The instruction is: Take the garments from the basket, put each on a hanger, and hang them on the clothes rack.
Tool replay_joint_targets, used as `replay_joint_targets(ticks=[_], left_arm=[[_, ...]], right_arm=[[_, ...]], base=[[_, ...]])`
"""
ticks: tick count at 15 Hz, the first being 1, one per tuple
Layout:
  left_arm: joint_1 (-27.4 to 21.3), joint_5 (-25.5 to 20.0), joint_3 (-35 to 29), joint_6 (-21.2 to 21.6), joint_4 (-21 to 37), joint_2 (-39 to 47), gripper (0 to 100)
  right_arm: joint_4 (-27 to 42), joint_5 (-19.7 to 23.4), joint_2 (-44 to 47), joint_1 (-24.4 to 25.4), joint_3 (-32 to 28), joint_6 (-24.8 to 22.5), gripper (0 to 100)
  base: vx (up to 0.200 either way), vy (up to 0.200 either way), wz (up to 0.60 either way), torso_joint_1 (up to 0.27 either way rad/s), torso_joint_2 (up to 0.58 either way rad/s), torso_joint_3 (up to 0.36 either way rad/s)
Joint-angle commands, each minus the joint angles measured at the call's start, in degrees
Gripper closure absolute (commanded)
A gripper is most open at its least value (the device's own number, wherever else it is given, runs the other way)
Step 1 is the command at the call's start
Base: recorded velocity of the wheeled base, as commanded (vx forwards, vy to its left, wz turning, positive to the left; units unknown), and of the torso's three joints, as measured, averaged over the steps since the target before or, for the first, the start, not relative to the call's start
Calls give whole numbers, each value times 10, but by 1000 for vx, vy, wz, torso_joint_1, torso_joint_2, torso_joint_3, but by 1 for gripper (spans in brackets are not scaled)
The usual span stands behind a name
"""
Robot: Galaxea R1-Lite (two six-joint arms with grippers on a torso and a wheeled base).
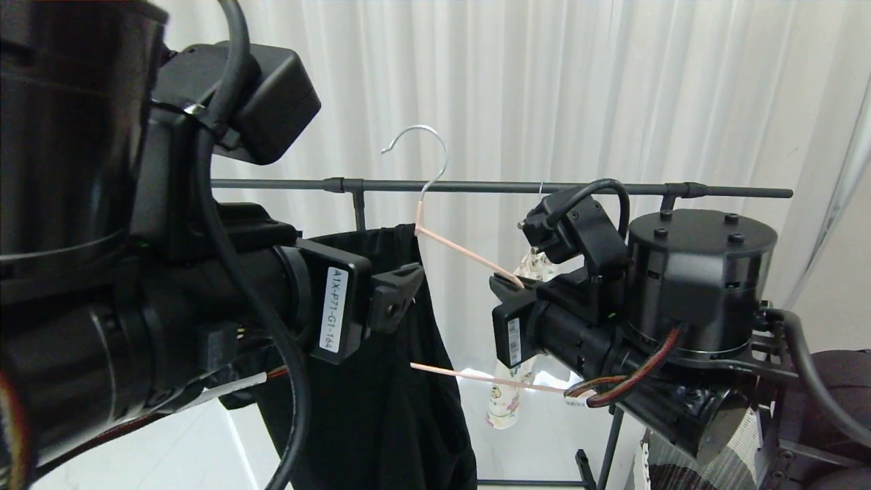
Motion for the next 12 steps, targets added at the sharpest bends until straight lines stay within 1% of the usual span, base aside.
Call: replay_joint_targets(ticks=[1,2,4,5,7,8,9,10,11,12], left_arm=[[-18,0,20,0,0,-28,0],[-20,0,44,0,0,-42,0],[-20,0,95,15,0,-80,0],[-20,0,106,24,0,-97,0],[-17,-11,104,52,0,-130,0],[-1,-40,106,80,0,-155,0],[17,-93,112,104,0,-173,0],[42,-163,113,130,0,-188,0],[79,-238,114,155,0,-192,0],[127,-310,114,183,0,-190,0]], right_arm=[[-17,0,-1,-12,1,-20,100],[-28,0,-1,-20,3,-38,100],[-61,1,-1,-36,26,-65,100],[-81,2,-2,-39,42,-70,100],[-119,5,-10,-42,78,-76,100],[-149,11,-17,-40,115,-77,100],[-178,21,-28,-40,151,-81,100],[-198,30,-41,-40,182,-91,100],[-214,41,-56,-39,210,-98,100],[-228,52,-70,-39,233,-101,100]], base=[[0,0,0,0,0,0],[0,0,0,0,0,0],[0,0,0,0,0,0],[0,0,0,0,0,0],[0,0,0,0,0,0],[0,0,0,0,0,0],[0,0,0,0,0,0],[0,0,0,0,0,0],[0,0,0,0,0,0],[0,0,0,0,0,0]])
